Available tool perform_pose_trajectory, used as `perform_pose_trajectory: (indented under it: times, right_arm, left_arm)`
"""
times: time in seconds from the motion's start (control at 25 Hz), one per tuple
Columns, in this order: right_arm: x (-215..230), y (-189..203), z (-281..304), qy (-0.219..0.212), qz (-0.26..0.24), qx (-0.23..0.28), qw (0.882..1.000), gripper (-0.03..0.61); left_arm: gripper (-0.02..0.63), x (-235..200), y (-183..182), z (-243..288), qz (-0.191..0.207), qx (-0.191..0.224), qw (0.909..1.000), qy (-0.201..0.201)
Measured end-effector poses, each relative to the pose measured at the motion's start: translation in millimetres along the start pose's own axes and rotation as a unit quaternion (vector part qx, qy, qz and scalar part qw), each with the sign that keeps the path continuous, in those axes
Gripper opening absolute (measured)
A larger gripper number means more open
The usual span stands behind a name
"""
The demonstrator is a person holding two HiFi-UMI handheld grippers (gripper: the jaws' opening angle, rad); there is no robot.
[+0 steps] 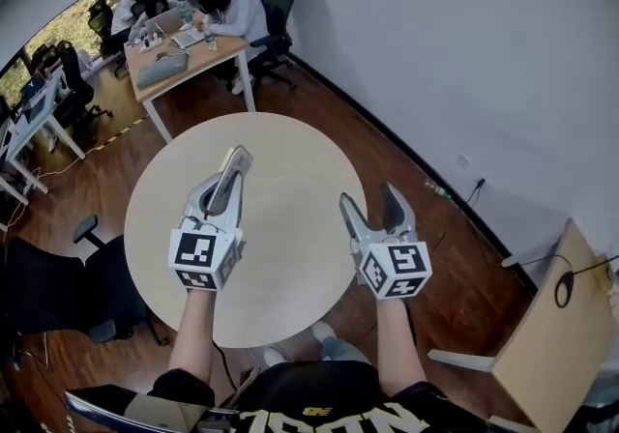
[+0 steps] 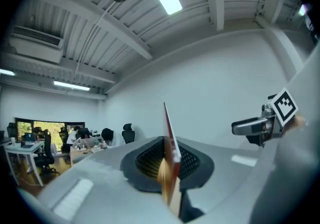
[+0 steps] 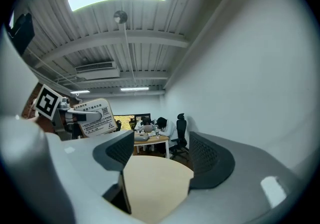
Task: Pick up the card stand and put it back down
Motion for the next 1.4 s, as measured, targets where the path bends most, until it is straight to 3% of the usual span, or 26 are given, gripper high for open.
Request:
perform_pose_trajectory:
  times: [0.32,0.52,0.72,0.96,1.4]
  right_arm:
    - [35,-2,8,-0.008,0.016,0.001,1.0,0.347]
    - [53,11,10,-0.006,0.018,-0.012,1.0,0.348]
    - [84,39,15,0.01,0.023,-0.042,0.999,0.348]
    - [116,94,31,0.017,0.038,-0.084,0.996,0.348]
    - [132,189,58,-0.021,0.057,-0.137,0.989,0.348]
  left_arm:
    - [0.021,-19,-31,80,0.073,-0.012,0.9958,0.053]
    - [0.021,-31,-11,128,0.099,-0.044,0.9902,0.087]
    - [0.021,-17,28,190,0.133,-0.076,0.9773,0.146]
    - [0.021,26,112,256,0.144,-0.121,0.9475,0.259]
    - [0.02,105,274,316,0.076,-0.165,0.8866,0.425]
Point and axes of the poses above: the fingertips, and each gripper's own axes: z forward along the fingers, x to its right, y out of its underside, the point moved 4 cm from there along -z, backward along the fingers, and after that the axes turned 1 degree about -y, right-handed, at the moved point
